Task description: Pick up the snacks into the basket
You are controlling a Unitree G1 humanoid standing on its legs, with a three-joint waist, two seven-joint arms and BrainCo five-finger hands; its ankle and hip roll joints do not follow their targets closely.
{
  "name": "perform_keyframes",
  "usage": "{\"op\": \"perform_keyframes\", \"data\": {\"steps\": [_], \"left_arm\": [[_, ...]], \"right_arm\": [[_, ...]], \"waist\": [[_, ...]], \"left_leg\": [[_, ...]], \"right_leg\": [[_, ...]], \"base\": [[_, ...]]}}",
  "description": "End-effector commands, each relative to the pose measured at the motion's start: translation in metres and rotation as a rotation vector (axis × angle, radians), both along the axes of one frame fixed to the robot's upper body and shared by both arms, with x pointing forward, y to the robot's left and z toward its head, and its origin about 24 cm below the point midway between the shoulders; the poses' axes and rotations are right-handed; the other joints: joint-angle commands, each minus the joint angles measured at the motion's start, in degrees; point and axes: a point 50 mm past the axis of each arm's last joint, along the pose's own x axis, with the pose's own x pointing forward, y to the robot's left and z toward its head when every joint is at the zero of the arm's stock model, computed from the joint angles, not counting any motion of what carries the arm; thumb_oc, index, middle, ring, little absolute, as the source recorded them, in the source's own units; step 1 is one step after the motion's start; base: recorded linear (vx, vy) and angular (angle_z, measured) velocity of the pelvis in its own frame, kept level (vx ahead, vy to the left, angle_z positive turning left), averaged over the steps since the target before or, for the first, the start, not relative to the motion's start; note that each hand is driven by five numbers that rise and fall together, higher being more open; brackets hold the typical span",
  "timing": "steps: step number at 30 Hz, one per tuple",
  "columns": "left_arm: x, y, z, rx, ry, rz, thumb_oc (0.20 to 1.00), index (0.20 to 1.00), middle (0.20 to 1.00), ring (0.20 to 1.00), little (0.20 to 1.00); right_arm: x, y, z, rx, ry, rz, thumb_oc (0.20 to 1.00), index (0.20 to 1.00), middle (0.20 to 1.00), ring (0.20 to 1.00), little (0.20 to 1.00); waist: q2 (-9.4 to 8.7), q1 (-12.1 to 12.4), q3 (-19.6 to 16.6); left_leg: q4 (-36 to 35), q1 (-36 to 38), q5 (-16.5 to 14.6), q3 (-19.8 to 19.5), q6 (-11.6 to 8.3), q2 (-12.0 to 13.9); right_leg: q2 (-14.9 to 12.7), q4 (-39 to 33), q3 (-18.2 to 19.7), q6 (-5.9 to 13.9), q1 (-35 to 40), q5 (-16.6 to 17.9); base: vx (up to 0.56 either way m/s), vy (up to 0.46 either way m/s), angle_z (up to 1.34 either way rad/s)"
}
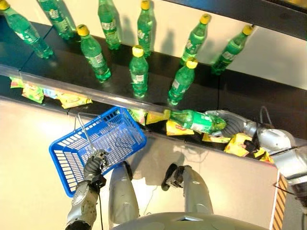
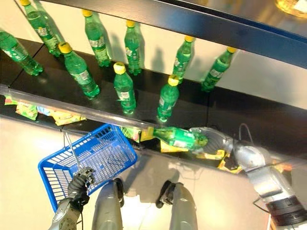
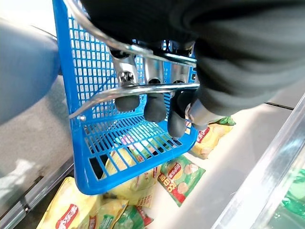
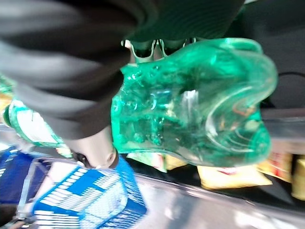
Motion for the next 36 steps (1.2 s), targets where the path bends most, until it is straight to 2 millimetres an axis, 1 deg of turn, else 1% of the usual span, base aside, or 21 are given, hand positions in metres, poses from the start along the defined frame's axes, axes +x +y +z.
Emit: {"op": "perform_keyframes", "data": {"steps": [1,2,3,4,6,7,11,13,16,17,18,19,20,21,22,23,24,25,27,31,36], "left_arm": [[0.024,-0.005,0.046,0.121,-0.216,-0.144,0.200,0.200,0.200,0.200,0.200],[0.023,-0.004,0.046,0.122,-0.216,-0.141,0.200,0.200,0.200,0.200,0.200],[0.025,-0.006,0.051,0.125,-0.232,-0.157,0.200,0.200,0.200,0.200,0.200],[0.025,-0.005,0.051,0.126,-0.232,-0.154,0.200,0.200,0.200,0.200,0.200],[0.027,-0.006,0.058,0.125,-0.256,-0.160,0.200,0.200,0.200,0.200,0.200],[0.027,-0.005,0.059,0.126,-0.257,-0.157,0.200,0.200,0.200,0.200,0.200],[0.031,-0.006,0.069,0.150,-0.277,-0.171,0.200,0.200,0.200,0.200,0.200],[0.034,-0.007,0.072,0.156,-0.285,-0.172,0.200,0.200,0.200,0.200,0.200],[0.035,-0.007,0.074,0.154,-0.296,-0.161,0.200,0.200,0.200,0.200,0.200],[0.038,-0.008,0.077,0.154,-0.309,-0.148,0.200,0.200,0.200,0.200,0.200],[0.039,-0.008,0.078,0.152,-0.311,-0.143,0.200,0.200,0.200,0.200,0.200],[0.039,-0.008,0.078,0.153,-0.313,-0.142,0.200,0.200,0.200,0.200,0.200],[0.040,-0.008,0.079,0.153,-0.319,-0.139,0.200,0.200,0.200,0.200,0.200],[0.042,-0.010,0.082,0.152,-0.331,-0.140,0.200,0.200,0.200,0.200,0.200],[0.042,-0.010,0.082,0.154,-0.331,-0.137,0.200,0.200,0.200,0.200,0.200],[0.043,-0.011,0.083,0.152,-0.335,-0.138,0.200,0.200,0.200,0.200,0.200],[0.044,-0.012,0.083,0.148,-0.339,-0.141,0.200,0.200,0.200,0.200,0.200],[0.045,-0.015,0.085,0.147,-0.350,-0.145,0.200,0.200,0.200,0.200,0.200],[0.045,-0.016,0.086,0.143,-0.353,-0.146,0.200,0.200,0.200,0.200,0.200],[0.048,-0.023,0.092,0.130,-0.386,-0.153,0.200,0.200,0.200,0.200,0.200],[0.051,-0.030,0.104,0.117,-0.442,-0.178,0.200,0.200,0.200,0.200,0.200]], "right_arm": [[0.005,0.041,0.045,0.050,-0.197,0.178,0.200,0.200,0.200,0.200,0.200],[0.006,0.042,0.045,0.051,-0.198,0.180,0.200,0.200,0.200,0.200,0.200],[0.010,0.060,0.047,0.065,-0.209,0.226,0.200,0.200,0.200,0.200,0.200],[0.010,0.061,0.047,0.065,-0.210,0.228,0.200,0.200,0.200,0.200,0.200],[0.017,0.090,0.049,0.093,-0.215,0.291,0.200,0.200,0.200,0.200,0.200],[0.018,0.091,0.049,0.093,-0.216,0.293,0.200,0.200,0.200,0.200,0.200],[0.036,0.135,0.045,0.106,-0.197,0.336,0.200,0.200,0.200,0.200,0.200],[0.042,0.150,0.041,0.100,-0.182,0.342,0.200,0.200,0.200,0.200,0.200],[0.047,0.162,0.032,0.105,-0.146,0.341,0.200,0.200,0.200,0.200,0.200],[0.051,0.172,0.023,0.099,-0.113,0.341,0.200,0.200,0.200,0.200,0.200],[0.052,0.177,0.019,0.096,-0.102,0.339,0.200,0.200,0.200,0.200,0.200],[0.053,0.178,0.019,0.096,-0.105,0.340,0.200,0.200,0.200,0.200,0.200],[0.054,0.183,0.015,0.091,-0.092,0.342,0.200,0.200,0.200,0.200,0.200],[0.055,0.190,0.005,0.083,-0.049,0.339,0.200,0.200,0.200,0.200,0.200],[0.055,0.192,0.005,0.085,-0.052,0.341,0.200,0.200,0.200,0.200,0.200],[0.056,0.198,0.003,0.081,-0.048,0.351,0.200,0.200,0.200,0.200,0.200],[0.055,0.203,-0.002,0.085,-0.018,0.355,0.200,0.200,0.200,0.200,0.200],[0.054,0.212,-0.008,0.086,0.004,0.365,0.200,0.200,0.200,0.200,0.200],[0.054,0.217,-0.012,0.089,0.024,0.365,0.200,0.200,0.200,0.200,0.200],[0.050,0.240,-0.031,0.121,0.107,0.360,0.200,0.200,0.200,0.200,0.200],[0.048,0.256,-0.039,0.142,0.141,0.344,0.200,0.200,0.200,0.200,0.200]], "waist": [[0.39,2.0,-1.4],[0.34,1.9,-1.4],[0.21,3.0,-1.1],[0.16,2.9,-1.1],[-0.03,4.4,-0.5],[-0.09,4.3,-0.4],[-0.30,6.6,0.5],[-0.33,7.3,0.8],[-0.41,7.7,1.1],[-0.42,8.3,1.4],[-0.39,8.6,1.4],[-0.42,8.6,1.6],[-0.45,8.7,1.7],[-0.31,9.3,1.6],[-0.38,9.1,1.7],[-0.38,9.4,1.9],[-0.31,9.6,1.8],[-0.30,9.8,1.9],[-0.25,10.0,1.8],[0.20,10.6,2.0],[0.95,11.5,2.4]], "left_leg": [[-0.3,-1.1,2.8,2.4,2.53,-0.5],[-0.2,-1.1,2.8,2.3,2.52,-0.5],[-0.1,-1.5,2.9,2.0,2.63,-0.7],[-0.1,-1.5,2.9,2.0,2.62,-0.7],[0.0,-2.2,3.2,1.4,2.76,-1.0],[0.0,-2.2,3.2,1.4,2.76,-1.0],[-0.6,-3.0,3.6,0.6,3.12,-1.7],[-0.6,-3.4,3.7,0.2,3.17,-1.9],[-0.7,-3.6,3.8,0.0,3.18,-2.1],[-0.6,-3.8,4.0,-0.1,3.19,-2.2],[-0.1,-3.4,2.4,-0.9,2.52,-2.4],[-0.4,-3.8,3.8,-0.3,3.21,-2.2],[-0.5,-3.7,3.8,-0.3,3.25,-2.3],[-0.3,-3.2,2.5,-1.2,2.62,-2.5],[-0.3,-3.2,2.5,-1.2,2.61,-2.5],[-0.7,-3.6,3.9,-0.5,3.29,-2.4],[-0.2,-3.2,2.5,-1.3,2.62,-2.6],[-0.8,-3.6,3.9,-0.8,3.30,-2.6],[-0.1,-3.1,2.3,-1.5,2.54,-2.7],[-0.1,-2.9,2.1,-1.7,2.50,-2.9],[-0.1,-2.7,2.2,-1.9,2.53,-3.2]], "right_leg": [[0.2,-4.4,0.5,5.53,0.8,6.9],[0.2,-4.4,0.5,5.52,0.8,6.9],[0.2,-4.4,0.0,5.34,0.7,6.9],[0.2,-4.4,0.0,5.34,0.7,6.9],[0.2,-4.7,-0.6,5.12,0.6,7.2],[0.3,-4.7,-0.6,5.11,0.6,7.2],[0.3,-5.3,-1.3,5.08,0.6,7.9],[0.2,-5.4,-1.7,4.97,0.6,8.0],[0.2,-5.4,-1.9,4.95,0.6,8.1],[0.2,-5.5,-2.1,4.87,0.7,8.1],[0.4,-4.8,-1.4,5.67,1.0,6.8],[0.2,-5.3,-2.2,4.86,0.8,7.9],[0.2,-5.4,-2.2,4.85,0.9,7.9],[0.5,-4.8,-1.5,5.63,1.3,6.8],[0.5,-4.9,-1.6,5.63,1.3,6.8],[0.3,-5.5,-2.4,4.78,1.2,7.8],[0.5,-4.9,-1.7,5.56,1.5,6.7],[0.3,-5.5,-2.6,4.71,1.4,7.7],[0.5,-4.7,-1.9,5.59,1.8,6.3],[0.3,-4.5,-2.1,5.64,2.0,6.1],[0.1,-4.2,-2.2,5.69,2.3,6.0]], "base": [[-0.02,-0.019,0.10],[-0.03,-0.025,0.15],[-0.02,-0.017,0.13],[-0.05,-0.030,0.11],[-0.04,-0.030,0.08],[-0.03,-0.020,0.14],[-0.04,-0.013,0.09],[-0.03,-0.014,0.06],[-0.02,-0.002,0.21],[0.07,-0.011,0.13],[-0.01,-0.004,0.09],[0.01,0.000,0.05],[0.00,0.001,0.06],[0.08,-0.006,0.07],[0.00,0.000,0.04],[0.00,0.001,0.03],[-0.06,0.009,-0.02],[0.09,-0.006,0.01],[0.05,-0.001,0.05],[0.01,0.004,0.03],[0.00,0.000,0.00]]}}
